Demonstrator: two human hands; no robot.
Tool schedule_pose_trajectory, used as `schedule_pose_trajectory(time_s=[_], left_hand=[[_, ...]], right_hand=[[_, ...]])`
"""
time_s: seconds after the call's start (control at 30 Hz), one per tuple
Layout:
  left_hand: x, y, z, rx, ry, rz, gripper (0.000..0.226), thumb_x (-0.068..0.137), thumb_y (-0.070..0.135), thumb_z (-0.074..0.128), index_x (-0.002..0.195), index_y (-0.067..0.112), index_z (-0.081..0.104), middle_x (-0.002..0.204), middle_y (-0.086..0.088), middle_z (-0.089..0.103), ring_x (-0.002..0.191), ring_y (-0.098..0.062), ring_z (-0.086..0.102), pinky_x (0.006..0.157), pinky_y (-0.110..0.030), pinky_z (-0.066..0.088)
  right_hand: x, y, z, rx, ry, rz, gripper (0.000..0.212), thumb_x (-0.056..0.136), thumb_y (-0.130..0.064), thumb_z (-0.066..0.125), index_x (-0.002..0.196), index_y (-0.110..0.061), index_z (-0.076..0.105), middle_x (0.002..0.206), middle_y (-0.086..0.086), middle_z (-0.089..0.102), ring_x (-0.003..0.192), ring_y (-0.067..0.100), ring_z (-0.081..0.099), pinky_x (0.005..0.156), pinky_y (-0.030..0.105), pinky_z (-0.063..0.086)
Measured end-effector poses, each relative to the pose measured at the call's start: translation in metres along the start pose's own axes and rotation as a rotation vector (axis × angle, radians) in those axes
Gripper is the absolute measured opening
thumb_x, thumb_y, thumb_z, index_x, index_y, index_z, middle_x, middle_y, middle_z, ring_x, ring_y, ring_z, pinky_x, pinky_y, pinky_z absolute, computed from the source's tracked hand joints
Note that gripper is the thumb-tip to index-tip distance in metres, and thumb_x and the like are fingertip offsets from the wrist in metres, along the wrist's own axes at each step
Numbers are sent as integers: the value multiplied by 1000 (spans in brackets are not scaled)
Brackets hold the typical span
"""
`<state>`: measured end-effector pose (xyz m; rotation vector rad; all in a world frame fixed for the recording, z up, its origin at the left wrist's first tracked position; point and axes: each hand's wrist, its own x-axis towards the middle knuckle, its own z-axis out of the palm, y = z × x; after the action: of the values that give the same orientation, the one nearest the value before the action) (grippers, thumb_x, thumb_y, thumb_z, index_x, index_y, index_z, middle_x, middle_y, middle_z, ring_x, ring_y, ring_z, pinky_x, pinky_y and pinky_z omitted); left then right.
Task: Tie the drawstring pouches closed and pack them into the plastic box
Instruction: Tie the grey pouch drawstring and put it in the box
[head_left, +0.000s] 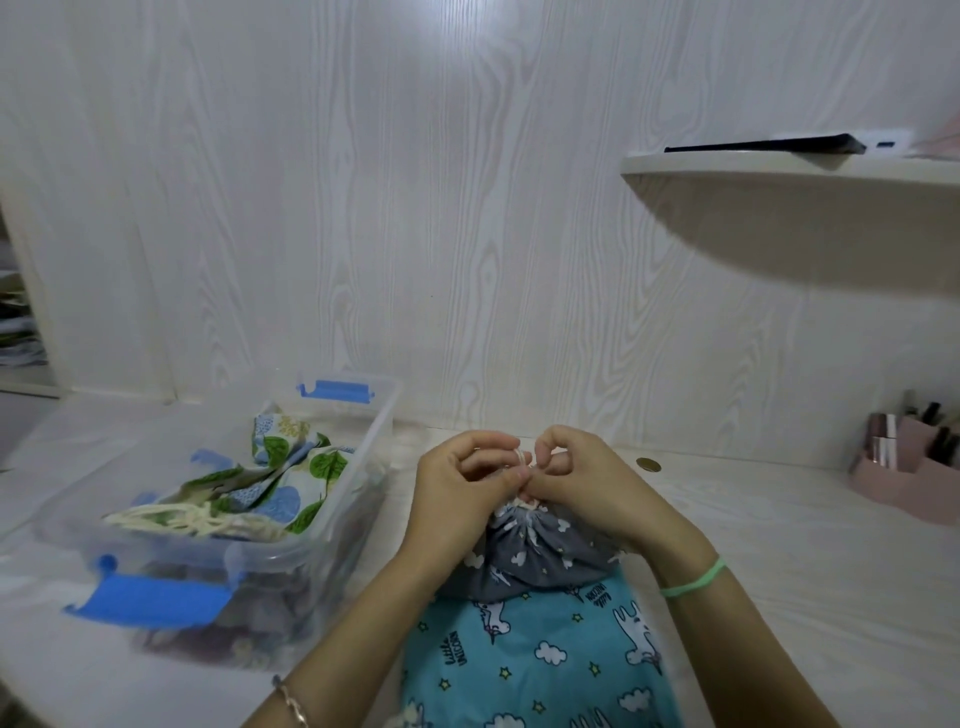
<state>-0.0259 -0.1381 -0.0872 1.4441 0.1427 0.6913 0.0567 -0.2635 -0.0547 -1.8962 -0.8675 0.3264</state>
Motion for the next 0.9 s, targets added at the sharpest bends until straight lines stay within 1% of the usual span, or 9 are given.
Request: schedule_pose_trajectory(time_s=[0.13, 0.3, 0.37, 0.43, 0.5, 0.57, 0.67, 0.77, 0.9], left_hand=[[5, 3, -4, 67, -79, 20, 24, 73, -7, 76, 88, 11, 70, 71, -4, 73, 69, -14, 70, 67, -23, 56], [10, 5, -9, 125, -104, -8, 25, 69, 0, 82, 89, 8, 70, 75, -5, 73, 70, -17, 71, 70, -27, 58], [11, 7, -10, 142, -111, -69, 26, 69, 2, 82, 90, 7, 69, 76, -6, 74, 70, -18, 71, 68, -27, 57], [12, 10, -12, 115, -126, -166, 29, 70, 4, 82, 95, 5, 67, 76, -10, 75, 70, -21, 71, 67, -28, 56], [13, 13, -14, 96, -143, -253, 36, 70, 5, 82, 102, 5, 64, 77, -14, 74, 66, -20, 70, 66, -28, 57], [15, 18, -17, 139, -172, -286, 40, 72, 7, 81, 105, 5, 60, 79, -14, 74, 64, -18, 68, 67, -26, 58], [14, 23, -19, 284, -232, -216, 38, 73, 12, 81, 105, 9, 61, 78, -10, 75, 67, -16, 71, 70, -28, 58], [12, 26, -18, 414, -255, -114, 31, 75, 16, 80, 102, 14, 65, 76, -4, 75, 74, -22, 72, 75, -36, 57], [12, 31, -16, 488, -268, -43, 22, 77, 16, 79, 97, 18, 69, 70, 4, 72, 65, -5, 68, 66, -22, 53]], right_hand=[[-2, -4, -7, -52, -92, -71, 26, 83, -2, 70, 75, -15, 49, 61, -4, 65, 56, 5, 56, 58, 21, 43], [-6, -3, -9, -66, -74, -156, 18, 79, -2, 73, 78, -12, 57, 66, -1, 62, 55, 7, 51, 55, 22, 44], [-7, 0, -7, -86, -20, -194, 15, 79, -7, 74, 84, -12, 61, 71, -1, 69, 59, 11, 60, 58, 25, 49], [-7, 2, -5, -102, 24, -219, 14, 80, -14, 76, 90, -17, 67, 78, 1, 74, 70, 17, 69, 68, 29, 56], [-8, 2, -4, -136, 40, -247, 11, 82, -17, 75, 92, -22, 74, 82, -3, 75, 77, 11, 71, 76, 28, 58], [-11, 1, -2, -196, 35, -276, 14, 85, -16, 71, 90, -28, 76, 82, -10, 75, 79, 5, 70, 77, 24, 57], [-11, 1, -2, -293, 27, -261, 11, 87, -26, 69, 87, -35, 75, 81, -11, 74, 78, 5, 68, 76, 27, 56], [-9, 1, -3, -328, 0, -214, 12, 87, -38, 67, 86, -30, 75, 80, -4, 73, 77, 11, 66, 74, 31, 54], [-7, 4, -6, -170, -58, -142, 18, 89, -37, 66, 88, -21, 75, 85, -4, 72, 78, 11, 66, 74, 28, 51]])
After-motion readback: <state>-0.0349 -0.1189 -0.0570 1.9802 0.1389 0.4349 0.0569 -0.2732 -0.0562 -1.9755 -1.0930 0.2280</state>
